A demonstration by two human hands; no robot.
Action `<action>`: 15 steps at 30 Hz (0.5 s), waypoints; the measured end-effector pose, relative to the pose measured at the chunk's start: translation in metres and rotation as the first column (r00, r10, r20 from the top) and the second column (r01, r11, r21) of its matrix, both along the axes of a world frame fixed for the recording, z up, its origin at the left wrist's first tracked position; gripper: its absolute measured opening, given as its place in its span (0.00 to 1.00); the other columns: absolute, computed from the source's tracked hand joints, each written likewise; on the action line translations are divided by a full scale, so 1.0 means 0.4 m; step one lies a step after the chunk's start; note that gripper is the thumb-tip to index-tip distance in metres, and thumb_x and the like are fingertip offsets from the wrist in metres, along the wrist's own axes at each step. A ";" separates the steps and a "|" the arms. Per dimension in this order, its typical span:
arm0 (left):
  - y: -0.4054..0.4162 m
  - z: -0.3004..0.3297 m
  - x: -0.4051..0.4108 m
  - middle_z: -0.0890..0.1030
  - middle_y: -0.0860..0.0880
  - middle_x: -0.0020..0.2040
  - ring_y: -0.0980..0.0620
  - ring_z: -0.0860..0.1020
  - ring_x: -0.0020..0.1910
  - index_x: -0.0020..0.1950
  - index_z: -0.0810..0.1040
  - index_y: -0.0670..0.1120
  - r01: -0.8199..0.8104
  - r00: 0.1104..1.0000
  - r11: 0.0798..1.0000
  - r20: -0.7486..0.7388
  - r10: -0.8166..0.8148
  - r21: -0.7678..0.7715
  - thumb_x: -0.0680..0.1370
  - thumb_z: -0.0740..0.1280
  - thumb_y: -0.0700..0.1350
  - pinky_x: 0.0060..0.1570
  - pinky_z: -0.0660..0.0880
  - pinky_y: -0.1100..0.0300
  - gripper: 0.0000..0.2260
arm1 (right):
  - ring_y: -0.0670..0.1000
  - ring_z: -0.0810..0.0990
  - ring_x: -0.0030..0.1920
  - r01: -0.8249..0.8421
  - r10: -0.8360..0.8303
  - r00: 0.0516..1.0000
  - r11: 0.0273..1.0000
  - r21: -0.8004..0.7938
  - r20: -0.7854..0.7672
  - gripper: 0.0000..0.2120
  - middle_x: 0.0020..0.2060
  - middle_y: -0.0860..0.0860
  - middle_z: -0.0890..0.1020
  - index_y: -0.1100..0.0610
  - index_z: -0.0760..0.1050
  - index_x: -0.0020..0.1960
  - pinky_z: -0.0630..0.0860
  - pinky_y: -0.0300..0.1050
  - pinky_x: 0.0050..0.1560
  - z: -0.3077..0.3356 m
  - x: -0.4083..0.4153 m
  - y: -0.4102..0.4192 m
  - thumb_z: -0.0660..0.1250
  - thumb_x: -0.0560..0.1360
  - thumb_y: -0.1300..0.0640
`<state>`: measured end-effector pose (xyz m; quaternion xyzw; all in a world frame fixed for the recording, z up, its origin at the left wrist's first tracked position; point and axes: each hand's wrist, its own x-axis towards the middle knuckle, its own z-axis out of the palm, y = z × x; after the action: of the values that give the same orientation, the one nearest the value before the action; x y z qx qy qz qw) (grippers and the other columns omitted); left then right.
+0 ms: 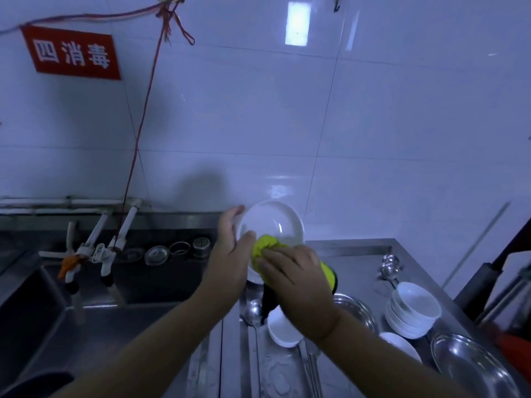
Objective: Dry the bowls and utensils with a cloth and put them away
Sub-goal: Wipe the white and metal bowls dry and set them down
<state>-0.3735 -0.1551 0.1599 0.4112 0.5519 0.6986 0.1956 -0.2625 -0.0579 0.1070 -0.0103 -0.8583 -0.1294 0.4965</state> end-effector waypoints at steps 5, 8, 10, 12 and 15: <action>-0.013 0.025 -0.040 0.76 0.63 0.58 0.63 0.76 0.56 0.59 0.71 0.65 0.161 0.954 0.974 -0.229 -0.195 -0.159 0.75 0.57 0.50 0.57 0.73 0.61 0.16 | 0.54 0.78 0.56 -0.137 0.129 0.988 0.986 0.092 0.088 0.14 0.57 0.54 0.80 0.58 0.74 0.59 0.71 0.48 0.59 -0.018 0.035 0.032 0.71 0.75 0.59; -0.008 0.070 -0.068 0.79 0.54 0.57 0.53 0.78 0.55 0.58 0.75 0.60 0.283 0.897 0.886 -0.226 -0.380 -0.367 0.71 0.59 0.48 0.57 0.74 0.52 0.17 | 0.56 0.80 0.51 -0.259 0.199 0.956 0.917 0.302 0.216 0.06 0.49 0.56 0.84 0.59 0.77 0.53 0.74 0.49 0.58 0.040 0.056 0.078 0.69 0.76 0.61; -0.003 0.102 -0.087 0.81 0.52 0.56 0.52 0.79 0.54 0.58 0.78 0.56 0.359 0.873 0.835 -0.166 -0.459 -0.417 0.70 0.61 0.46 0.54 0.75 0.55 0.17 | 0.56 0.81 0.49 -0.275 0.191 0.946 0.901 0.336 0.262 0.04 0.47 0.56 0.84 0.59 0.76 0.51 0.76 0.50 0.55 0.065 0.053 0.085 0.67 0.77 0.62; 0.005 0.113 -0.094 0.82 0.52 0.54 0.51 0.81 0.52 0.57 0.79 0.55 0.353 0.908 0.868 -0.096 -0.408 -0.349 0.70 0.63 0.46 0.52 0.75 0.56 0.17 | 0.55 0.80 0.49 -0.187 0.111 0.965 0.925 0.329 0.238 0.04 0.48 0.55 0.84 0.59 0.75 0.52 0.76 0.49 0.51 0.069 0.042 0.079 0.66 0.77 0.62; 0.015 0.073 -0.047 0.83 0.56 0.48 0.57 0.81 0.48 0.55 0.77 0.56 0.170 0.984 0.979 -0.031 -0.174 -0.117 0.71 0.66 0.41 0.45 0.76 0.64 0.15 | 0.54 0.79 0.48 0.053 -0.066 0.996 0.977 0.208 0.057 0.07 0.49 0.53 0.83 0.58 0.78 0.53 0.73 0.47 0.47 0.064 0.019 0.048 0.69 0.75 0.60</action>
<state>-0.3925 -0.1493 0.1889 0.4597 0.5572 0.6379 0.2671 -0.2550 -0.0386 0.1326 0.0199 -0.8550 -0.2327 0.4631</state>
